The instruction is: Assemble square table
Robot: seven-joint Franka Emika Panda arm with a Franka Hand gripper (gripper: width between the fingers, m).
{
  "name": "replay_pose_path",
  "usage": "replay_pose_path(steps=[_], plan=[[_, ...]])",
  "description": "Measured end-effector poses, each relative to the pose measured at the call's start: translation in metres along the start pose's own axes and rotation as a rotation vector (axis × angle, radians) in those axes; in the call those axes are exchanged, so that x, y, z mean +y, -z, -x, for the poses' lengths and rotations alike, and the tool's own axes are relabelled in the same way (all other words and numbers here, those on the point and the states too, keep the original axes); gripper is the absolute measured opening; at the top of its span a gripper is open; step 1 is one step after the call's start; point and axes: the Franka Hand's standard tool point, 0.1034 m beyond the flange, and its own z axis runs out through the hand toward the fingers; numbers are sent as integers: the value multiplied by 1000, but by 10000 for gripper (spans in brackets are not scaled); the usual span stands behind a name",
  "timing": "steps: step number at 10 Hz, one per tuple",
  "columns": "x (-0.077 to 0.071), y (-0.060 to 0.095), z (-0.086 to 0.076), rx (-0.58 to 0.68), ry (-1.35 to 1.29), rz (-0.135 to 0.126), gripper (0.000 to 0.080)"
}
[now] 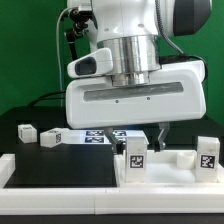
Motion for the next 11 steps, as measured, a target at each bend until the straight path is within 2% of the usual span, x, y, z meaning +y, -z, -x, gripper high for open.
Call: replay_pose_path(steps=[1,4,5,8,11], plan=[[4,0,-1,2,-56,5,296],[11,0,-2,5,-238,17,298],[12,0,-2,10,-354,32,299],[14,1,0,17,-400,65,308],[14,1,0,17,-375,66,309]])
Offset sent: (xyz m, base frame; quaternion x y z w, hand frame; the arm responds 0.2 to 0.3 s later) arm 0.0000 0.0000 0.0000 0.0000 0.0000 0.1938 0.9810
